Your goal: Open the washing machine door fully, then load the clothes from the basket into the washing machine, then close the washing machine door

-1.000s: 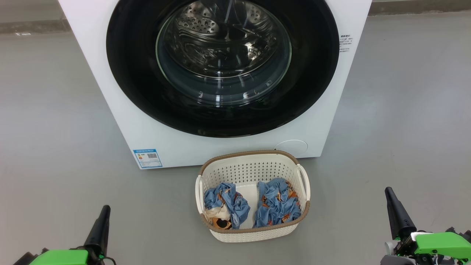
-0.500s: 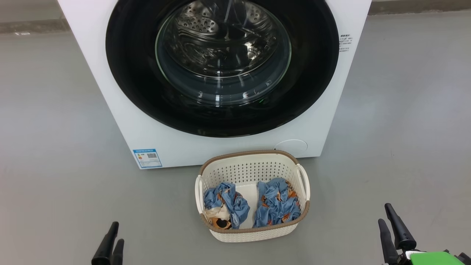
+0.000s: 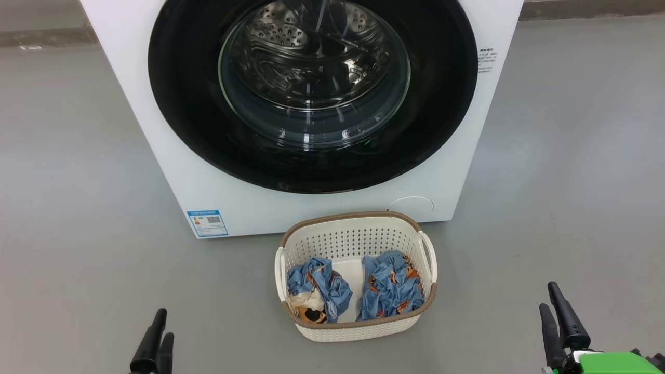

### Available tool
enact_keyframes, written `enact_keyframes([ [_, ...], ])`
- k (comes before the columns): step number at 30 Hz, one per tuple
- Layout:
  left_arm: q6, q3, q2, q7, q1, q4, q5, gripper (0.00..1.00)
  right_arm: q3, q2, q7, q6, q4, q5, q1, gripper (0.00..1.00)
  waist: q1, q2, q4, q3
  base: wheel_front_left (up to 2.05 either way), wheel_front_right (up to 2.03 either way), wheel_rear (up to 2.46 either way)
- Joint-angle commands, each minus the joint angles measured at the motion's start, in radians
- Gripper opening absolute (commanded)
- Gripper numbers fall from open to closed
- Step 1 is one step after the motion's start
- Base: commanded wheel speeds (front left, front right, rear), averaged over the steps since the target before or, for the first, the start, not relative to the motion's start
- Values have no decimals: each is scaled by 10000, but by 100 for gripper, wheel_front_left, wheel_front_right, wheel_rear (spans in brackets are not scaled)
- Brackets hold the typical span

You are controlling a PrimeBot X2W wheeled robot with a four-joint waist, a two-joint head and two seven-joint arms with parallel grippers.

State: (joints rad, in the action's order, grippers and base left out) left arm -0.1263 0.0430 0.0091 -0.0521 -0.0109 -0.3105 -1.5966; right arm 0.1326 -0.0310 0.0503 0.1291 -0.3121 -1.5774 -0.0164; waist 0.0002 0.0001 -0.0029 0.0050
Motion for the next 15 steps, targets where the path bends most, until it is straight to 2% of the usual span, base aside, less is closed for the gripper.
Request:
enact_keyframes([
  [1,-16,54,157,98,-398,326,82,100,-87,-73,-99,3,323,136,-307,100,-2,-1,-2,0,0,0,0],
  [15,-20,116,191,510,-544,688,616,100,-72,-89,-509,4,554,776,-496,100,-2,-1,-11,-35,0,0,0],
])
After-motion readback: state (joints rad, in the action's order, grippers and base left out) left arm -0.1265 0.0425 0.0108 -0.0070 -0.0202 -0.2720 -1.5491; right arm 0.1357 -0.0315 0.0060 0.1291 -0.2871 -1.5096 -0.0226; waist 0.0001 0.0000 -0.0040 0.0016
